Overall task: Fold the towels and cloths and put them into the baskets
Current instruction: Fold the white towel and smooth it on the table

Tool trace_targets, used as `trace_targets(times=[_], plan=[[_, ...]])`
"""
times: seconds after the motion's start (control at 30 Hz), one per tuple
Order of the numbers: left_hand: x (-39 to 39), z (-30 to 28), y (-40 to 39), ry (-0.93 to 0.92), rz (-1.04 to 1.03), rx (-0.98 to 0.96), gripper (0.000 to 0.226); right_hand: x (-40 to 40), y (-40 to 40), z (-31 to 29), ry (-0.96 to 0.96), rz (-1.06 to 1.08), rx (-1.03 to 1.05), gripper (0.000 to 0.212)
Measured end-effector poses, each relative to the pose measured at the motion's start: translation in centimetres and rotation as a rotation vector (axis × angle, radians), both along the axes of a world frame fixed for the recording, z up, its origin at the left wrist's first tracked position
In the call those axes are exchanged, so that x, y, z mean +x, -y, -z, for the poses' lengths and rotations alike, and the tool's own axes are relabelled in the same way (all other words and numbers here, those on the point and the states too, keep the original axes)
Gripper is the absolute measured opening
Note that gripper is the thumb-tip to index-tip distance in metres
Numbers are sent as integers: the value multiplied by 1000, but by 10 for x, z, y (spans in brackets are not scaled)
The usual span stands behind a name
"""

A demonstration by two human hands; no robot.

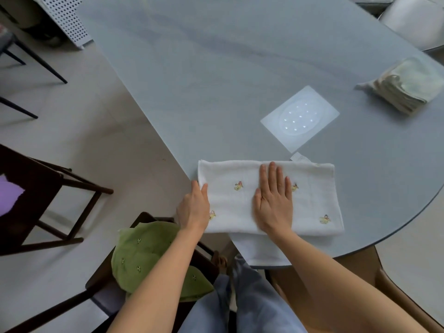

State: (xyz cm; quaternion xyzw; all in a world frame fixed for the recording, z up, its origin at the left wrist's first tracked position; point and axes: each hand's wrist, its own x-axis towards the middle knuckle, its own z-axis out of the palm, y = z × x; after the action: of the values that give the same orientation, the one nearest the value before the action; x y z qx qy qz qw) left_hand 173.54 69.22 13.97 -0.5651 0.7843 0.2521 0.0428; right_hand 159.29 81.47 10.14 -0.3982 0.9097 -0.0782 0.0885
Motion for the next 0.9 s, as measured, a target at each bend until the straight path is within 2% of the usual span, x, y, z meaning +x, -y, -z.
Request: trace_targets(times=[0.1,0.3,0.37,0.43,0.53,0.6,0.73,0.83,0.9], plan=[[-2,-4,0,-89,-82,46,35,-3,2,3,-20,-19,53,62],[-20,-44,0,-456,-176,220,22,-7,3,-4,39,-98,143,65],[-30,-63,-9,-516,-180,237,23,-12,-7,-17,102,-147,64,65],[-41,-76,-15,-519,-114,259,30,-17,-22,-40,273,-102,-163,58],[-65,-88,-30,-509,60,319,53,-39,-44,-87,744,310,-543,35],[-86,-92,-49,-457,180,318,69,-62,-56,-110,958,553,-677,25],[-123,-86,-99,-395,358,320,84,-95,-75,-129,1169,640,-636,30],[-147,-71,-126,-319,440,338,91,-111,-80,-126,1144,656,-545,27],[-158,-61,-136,-279,487,365,94,-122,-80,-111,1049,671,-446,39]])
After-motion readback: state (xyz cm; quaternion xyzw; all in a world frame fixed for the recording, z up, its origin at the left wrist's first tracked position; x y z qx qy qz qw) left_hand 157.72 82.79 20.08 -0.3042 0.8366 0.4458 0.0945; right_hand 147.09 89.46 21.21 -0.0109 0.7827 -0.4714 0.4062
